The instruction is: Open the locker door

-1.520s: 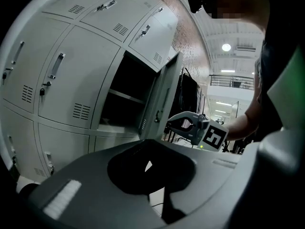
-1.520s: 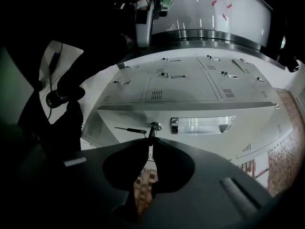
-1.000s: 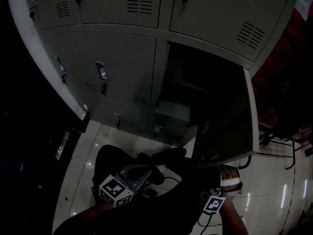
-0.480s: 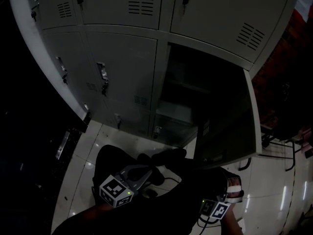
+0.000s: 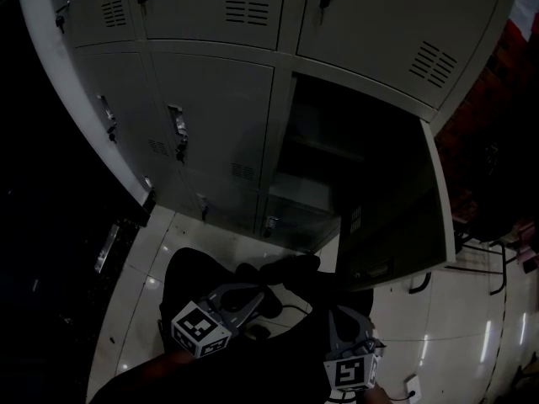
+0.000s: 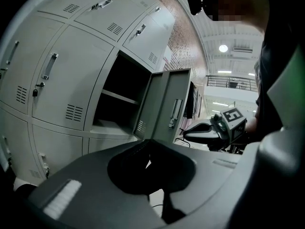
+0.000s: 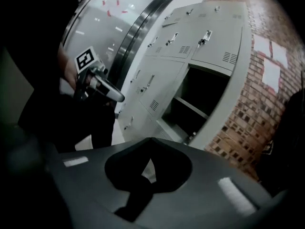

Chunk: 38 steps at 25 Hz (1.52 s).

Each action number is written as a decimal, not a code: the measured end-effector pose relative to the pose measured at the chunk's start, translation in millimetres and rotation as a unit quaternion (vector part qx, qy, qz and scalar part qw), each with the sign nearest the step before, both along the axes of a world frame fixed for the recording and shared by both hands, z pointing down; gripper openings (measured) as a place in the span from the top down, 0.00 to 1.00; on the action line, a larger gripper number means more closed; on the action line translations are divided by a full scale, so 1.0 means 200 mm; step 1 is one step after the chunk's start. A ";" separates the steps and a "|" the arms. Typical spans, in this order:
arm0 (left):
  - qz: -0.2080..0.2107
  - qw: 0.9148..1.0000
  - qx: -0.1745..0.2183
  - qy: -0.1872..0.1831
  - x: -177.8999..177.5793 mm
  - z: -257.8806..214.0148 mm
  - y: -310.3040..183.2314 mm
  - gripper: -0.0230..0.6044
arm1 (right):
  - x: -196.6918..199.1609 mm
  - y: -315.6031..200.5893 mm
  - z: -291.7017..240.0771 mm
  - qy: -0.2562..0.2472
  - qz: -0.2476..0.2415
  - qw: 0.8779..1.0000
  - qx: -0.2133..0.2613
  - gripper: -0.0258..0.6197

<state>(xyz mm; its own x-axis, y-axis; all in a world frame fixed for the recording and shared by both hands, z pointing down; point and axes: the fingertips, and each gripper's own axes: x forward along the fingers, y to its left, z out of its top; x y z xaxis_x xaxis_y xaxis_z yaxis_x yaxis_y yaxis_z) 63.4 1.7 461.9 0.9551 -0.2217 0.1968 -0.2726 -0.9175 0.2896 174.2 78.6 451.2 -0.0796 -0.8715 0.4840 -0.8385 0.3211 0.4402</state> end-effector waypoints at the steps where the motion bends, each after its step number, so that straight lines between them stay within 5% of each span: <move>1: -0.001 1.000 0.001 0.001 0.00 -0.01 0.00 0.94 | -0.03 -0.03 -0.01 -0.015 -0.007 1.000 0.006 0.96; 15: -0.016 1.000 0.007 0.012 -0.06 -0.07 -0.04 0.94 | -0.28 -0.34 0.01 -0.209 -0.018 0.977 0.031 0.96; 38: -0.013 1.000 0.004 0.010 -0.05 -0.04 -0.03 0.94 | -0.27 -0.34 0.00 -0.262 -0.015 0.964 0.032 0.96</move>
<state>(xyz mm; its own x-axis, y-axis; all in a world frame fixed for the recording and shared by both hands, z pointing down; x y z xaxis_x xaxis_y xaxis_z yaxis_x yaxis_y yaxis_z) 53.6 -4.3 453.2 0.9529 -0.2475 0.1753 -0.2900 -0.9126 0.2882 119.4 10.5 451.5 -0.3240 -0.8917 0.3161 -0.9422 0.3343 -0.0226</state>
